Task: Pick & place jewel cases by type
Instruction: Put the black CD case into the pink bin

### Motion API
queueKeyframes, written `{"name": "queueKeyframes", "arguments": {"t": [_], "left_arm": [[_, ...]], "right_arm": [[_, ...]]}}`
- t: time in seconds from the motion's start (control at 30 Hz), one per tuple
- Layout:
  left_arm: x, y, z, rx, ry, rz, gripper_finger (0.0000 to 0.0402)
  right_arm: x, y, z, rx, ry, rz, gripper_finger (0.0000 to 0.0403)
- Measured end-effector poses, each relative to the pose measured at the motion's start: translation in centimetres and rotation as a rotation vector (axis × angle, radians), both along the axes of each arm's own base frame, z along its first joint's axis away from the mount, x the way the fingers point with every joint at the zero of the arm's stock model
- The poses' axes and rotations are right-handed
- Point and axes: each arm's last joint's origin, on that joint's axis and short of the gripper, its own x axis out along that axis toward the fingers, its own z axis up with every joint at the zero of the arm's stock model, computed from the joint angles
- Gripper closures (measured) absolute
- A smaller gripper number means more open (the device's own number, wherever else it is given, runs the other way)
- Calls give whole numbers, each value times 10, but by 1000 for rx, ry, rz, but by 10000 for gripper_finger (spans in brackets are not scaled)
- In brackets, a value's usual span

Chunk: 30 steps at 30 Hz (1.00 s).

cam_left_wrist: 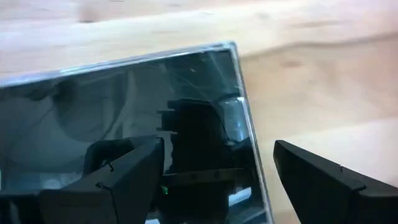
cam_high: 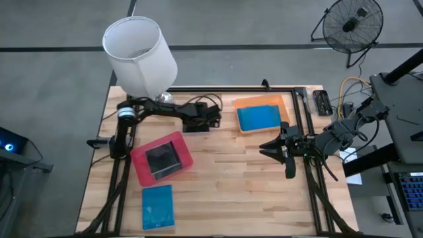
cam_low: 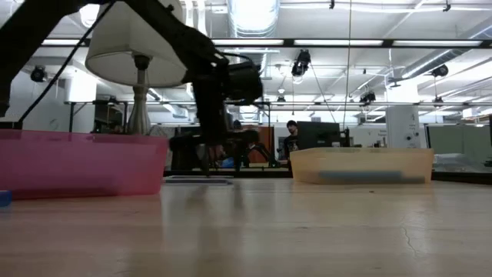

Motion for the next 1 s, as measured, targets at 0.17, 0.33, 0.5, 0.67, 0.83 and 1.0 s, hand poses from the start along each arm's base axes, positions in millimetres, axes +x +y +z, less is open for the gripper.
{"name": "queueKeyframes", "arguments": {"t": [0.17, 0.33, 0.5, 0.67, 0.83, 1.0], "left_arm": [[32, -19, -7, -13, 48, -70, 109], [54, -40, -3, -30, 75, -130, 109], [69, -63, 11, -57, 14, -182, 109], [74, -86, 23, -74, -32, -199, 109], [76, -116, 24, -124, -70, -202, 109], [75, -141, 23, -141, -84, -194, 109]], "right_arm": [[0, 0, 0, 1, 0, 3, 323], [0, 1, 0, 9, 4, 23, 316], [0, 1, 0, 8, 4, 25, 311], [0, 1, 0, 6, 4, 26, 317], [0, 1, 0, 23, 4, 23, 321], [0, 1, 0, 41, -2, 21, 315]]}}
